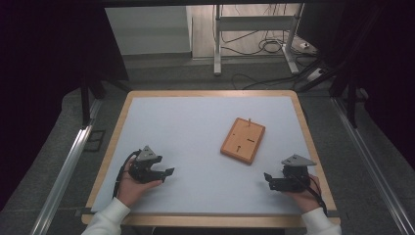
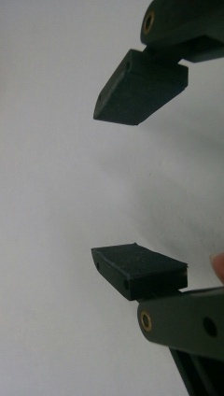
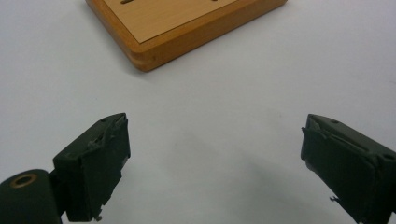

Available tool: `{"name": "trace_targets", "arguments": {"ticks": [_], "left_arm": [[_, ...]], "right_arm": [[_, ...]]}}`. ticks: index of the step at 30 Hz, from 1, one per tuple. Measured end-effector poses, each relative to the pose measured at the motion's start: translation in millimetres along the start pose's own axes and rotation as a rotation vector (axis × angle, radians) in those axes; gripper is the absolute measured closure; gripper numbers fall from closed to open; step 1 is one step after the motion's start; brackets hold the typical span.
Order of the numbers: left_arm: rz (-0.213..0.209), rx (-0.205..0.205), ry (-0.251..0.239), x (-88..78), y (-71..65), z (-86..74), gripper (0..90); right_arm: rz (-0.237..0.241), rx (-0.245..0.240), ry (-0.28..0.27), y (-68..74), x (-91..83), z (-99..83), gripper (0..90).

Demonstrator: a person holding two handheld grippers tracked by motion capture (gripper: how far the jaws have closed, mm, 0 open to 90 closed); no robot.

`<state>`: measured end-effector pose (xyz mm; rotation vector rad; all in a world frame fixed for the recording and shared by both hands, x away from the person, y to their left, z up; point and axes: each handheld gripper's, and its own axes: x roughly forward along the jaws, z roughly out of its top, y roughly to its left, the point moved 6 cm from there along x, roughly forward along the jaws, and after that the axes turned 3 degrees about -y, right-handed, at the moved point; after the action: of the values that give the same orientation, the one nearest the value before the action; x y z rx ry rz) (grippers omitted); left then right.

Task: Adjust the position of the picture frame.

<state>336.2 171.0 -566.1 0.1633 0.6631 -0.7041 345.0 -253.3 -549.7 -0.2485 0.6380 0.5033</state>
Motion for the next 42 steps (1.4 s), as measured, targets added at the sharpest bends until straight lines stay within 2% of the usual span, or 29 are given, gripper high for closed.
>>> {"name": "trace_targets", "arguments": {"ticks": [4,7,8,10,12,16,19,24,27,29,33,42], "left_arm": [[0.001,-0.002,0.005,2.2,0.7,-0.1,28.6],[-0.001,-0.004,0.011,2.7,1.4,-1.8,28.5],[-0.003,-0.002,0.011,2.6,1.6,-1.7,28.5],[-0.001,0.006,0.01,2.2,1.5,-1.5,28.4],[-0.002,0.02,0.006,0.5,1.1,-1.3,28.4],[-0.008,-0.001,-0.005,-1.9,2.5,-1.2,28.4],[-0.012,0.02,-0.005,-1.6,0.4,-0.8,28.4],[-0.012,0.024,0.006,0.6,0.5,-2.4,28.3],[-0.008,0.028,0.011,2.5,1.4,-3.0,28.4],[-0.003,0.036,0.02,4.0,2.3,-3.3,28.3],[0.001,0.03,0.016,3.4,2.2,-3.2,28.3],[-0.014,0.051,0.023,6.0,-1.1,-3.6,28.3]], "right_arm": [[-0.001,0.004,-0.028,-2.9,-1.9,2.8,11.7],[0.0,0.011,-0.011,-4.7,-0.4,-0.9,13.3],[-0.002,0.004,0.014,-5.3,1.6,-6.0,13.5],[-0.012,-0.001,0.025,-6.4,2.1,-6.7,13.8],[-0.015,-0.002,0.024,-7.0,1.7,-5.7,14.1],[-0.022,0.017,0.02,-4.0,-6.2,-5.7,16.3],[-0.025,0.015,0.019,-2.7,-8.7,-5.4,17.4],[-0.022,0.019,0.011,-4.0,-7.0,-3.3,18.0],[-0.017,0.004,0.02,-5.0,-2.1,-3.3,17.7],[0.006,-0.003,0.005,-4.0,-1.4,-0.9,16.7],[0.02,-0.003,0.001,-1.5,-2.1,4.2,16.9],[0.015,-0.02,0.008,4.8,0.9,19.5,18.6]]}}
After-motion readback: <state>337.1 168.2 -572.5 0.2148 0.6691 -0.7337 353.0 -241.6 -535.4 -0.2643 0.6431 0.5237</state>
